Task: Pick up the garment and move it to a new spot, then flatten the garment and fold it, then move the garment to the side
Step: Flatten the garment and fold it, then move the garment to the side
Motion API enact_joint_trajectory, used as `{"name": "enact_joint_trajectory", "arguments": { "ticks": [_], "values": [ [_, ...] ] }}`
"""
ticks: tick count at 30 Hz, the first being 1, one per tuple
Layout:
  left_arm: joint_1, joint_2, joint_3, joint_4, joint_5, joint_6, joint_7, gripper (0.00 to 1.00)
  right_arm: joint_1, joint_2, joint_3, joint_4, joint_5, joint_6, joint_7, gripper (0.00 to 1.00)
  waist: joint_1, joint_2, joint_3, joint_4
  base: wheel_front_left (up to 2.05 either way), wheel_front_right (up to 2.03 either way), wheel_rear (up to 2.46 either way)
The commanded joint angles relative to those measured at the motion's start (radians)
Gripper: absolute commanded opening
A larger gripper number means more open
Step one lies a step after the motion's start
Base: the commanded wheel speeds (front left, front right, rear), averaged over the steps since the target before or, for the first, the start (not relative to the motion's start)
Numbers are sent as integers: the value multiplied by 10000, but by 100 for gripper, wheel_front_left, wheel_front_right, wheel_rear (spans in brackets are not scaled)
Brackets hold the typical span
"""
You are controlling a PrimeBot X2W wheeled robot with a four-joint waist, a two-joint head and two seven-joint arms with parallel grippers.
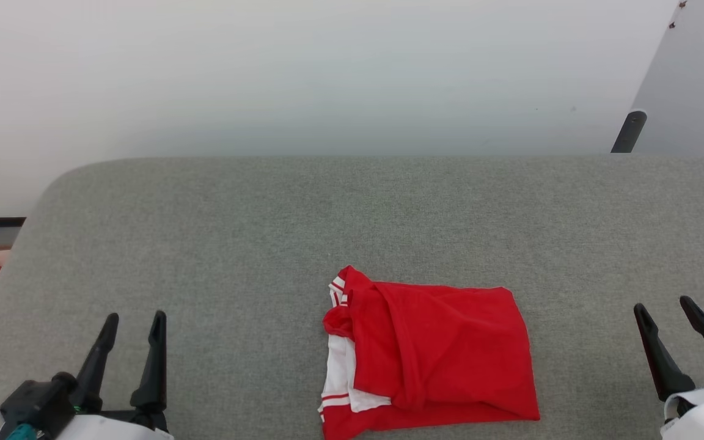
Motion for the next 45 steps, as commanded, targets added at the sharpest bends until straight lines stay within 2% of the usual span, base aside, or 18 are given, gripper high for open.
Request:
{"name": "enact_joint_trajectory", "arguments": {
  "ticks": [1,15,28,36,45],
  "values": [
    [133,-85,136,-44,126,-50,-31,100,225,115,-117,-20,1,-8,-89,100,0,-1,-18,-8,0,0,0],
    [135,-329,232,-116,445,-132,-32,100,486,227,-196,-81,-46,-8,-63,100,0,-1,6,98,0,0,0],
    [-31,-19,180,-150,217,-127,-32,100,-17,140,344,39,-83,-8,478,100,0,-1,396,1283,0,0,0],
    [-176,-222,103,-252,195,-128,-32,100,-273,-37,363,301,-80,-8,1225,100,0,-1,944,1961,0,0,0],
    [-540,-477,-122,-272,160,-129,-32,100,-407,-210,409,469,331,-8,3234,100,0,-1,1724,2389,0,0,0]
  ]
}}
